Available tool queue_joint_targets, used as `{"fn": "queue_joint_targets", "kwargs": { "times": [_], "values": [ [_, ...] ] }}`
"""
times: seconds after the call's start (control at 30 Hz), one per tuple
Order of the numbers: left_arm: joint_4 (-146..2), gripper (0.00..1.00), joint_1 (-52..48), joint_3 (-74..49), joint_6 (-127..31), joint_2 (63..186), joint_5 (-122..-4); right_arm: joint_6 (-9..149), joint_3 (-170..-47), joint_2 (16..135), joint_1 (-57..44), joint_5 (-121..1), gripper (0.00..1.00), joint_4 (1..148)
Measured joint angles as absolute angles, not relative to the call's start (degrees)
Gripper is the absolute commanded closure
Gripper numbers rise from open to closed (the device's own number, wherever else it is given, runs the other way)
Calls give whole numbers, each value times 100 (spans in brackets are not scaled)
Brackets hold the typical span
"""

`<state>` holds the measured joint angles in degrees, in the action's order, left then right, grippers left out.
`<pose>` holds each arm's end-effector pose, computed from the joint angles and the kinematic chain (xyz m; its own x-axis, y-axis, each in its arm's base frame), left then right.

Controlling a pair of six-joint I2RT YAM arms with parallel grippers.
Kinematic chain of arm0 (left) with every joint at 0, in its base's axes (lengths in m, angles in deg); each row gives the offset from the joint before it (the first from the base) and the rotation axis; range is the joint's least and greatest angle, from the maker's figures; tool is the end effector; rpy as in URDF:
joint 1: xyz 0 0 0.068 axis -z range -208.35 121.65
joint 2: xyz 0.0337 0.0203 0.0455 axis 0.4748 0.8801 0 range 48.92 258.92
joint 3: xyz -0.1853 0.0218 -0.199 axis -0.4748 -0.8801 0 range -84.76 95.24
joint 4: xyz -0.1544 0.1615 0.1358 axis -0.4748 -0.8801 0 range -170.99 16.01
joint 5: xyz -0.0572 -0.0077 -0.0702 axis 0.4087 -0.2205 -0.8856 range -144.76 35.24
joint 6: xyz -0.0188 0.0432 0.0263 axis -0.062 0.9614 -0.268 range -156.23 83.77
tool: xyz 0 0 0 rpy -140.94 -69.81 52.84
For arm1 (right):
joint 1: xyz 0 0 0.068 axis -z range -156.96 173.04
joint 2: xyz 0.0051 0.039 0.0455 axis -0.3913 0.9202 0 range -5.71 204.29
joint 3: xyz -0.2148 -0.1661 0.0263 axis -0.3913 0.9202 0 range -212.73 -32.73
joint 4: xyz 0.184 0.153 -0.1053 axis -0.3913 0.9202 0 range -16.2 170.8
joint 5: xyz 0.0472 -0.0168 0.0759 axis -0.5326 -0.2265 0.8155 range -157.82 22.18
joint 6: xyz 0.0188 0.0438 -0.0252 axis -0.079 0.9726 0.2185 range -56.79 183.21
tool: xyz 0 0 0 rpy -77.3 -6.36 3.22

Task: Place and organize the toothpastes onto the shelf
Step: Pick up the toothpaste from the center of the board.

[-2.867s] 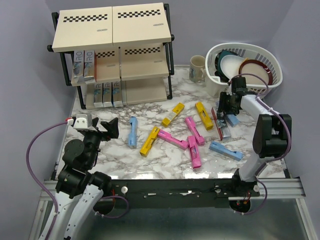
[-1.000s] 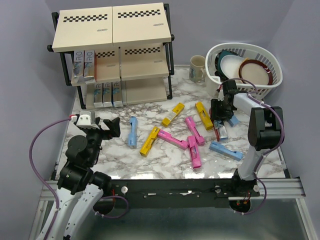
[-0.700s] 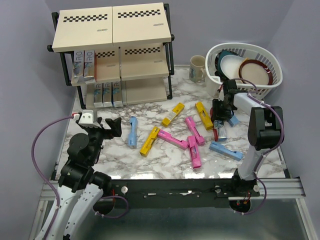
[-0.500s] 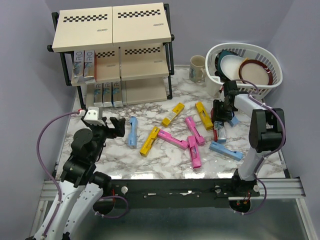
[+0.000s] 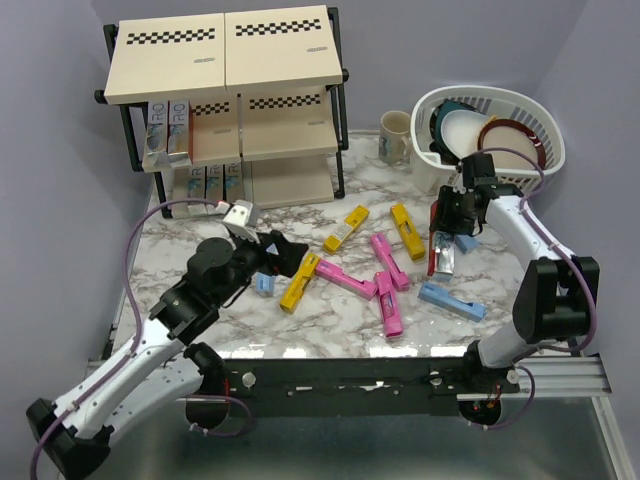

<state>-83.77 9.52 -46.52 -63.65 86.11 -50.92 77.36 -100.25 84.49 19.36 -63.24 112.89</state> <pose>0.1292 -0.0975 0.3208 -0.3643 -0.2987 -0.8821 0.4421 0.7781 -0.4462 0.3211 0.0234 0.2420 -0.8773 0.1879 -0.4416 0.1165 0.9760 0.1839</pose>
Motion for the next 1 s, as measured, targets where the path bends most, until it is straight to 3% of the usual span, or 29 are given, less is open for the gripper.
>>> {"fn": "queue_joint_targets", "kwargs": {
  "times": [0.27,0.43,0.67,1.0],
  "values": [
    [-7177,1,3431,-4339,-6205,10397,-3460,7985,-9903,7830,1936,-6186,48,11435],
    [-6229,1,4430,-3850,-5705,11759,-2421,8072,-9763,7616,1936,-6048,48,11523],
    [-5387,1,5214,-2848,-5036,13542,-1523,8169,-9573,7388,1936,-5812,48,11608],
    [-5508,1,5881,-1085,-4549,15450,-441,8204,-9359,7227,1936,-5596,47,11610]
  ]
}}
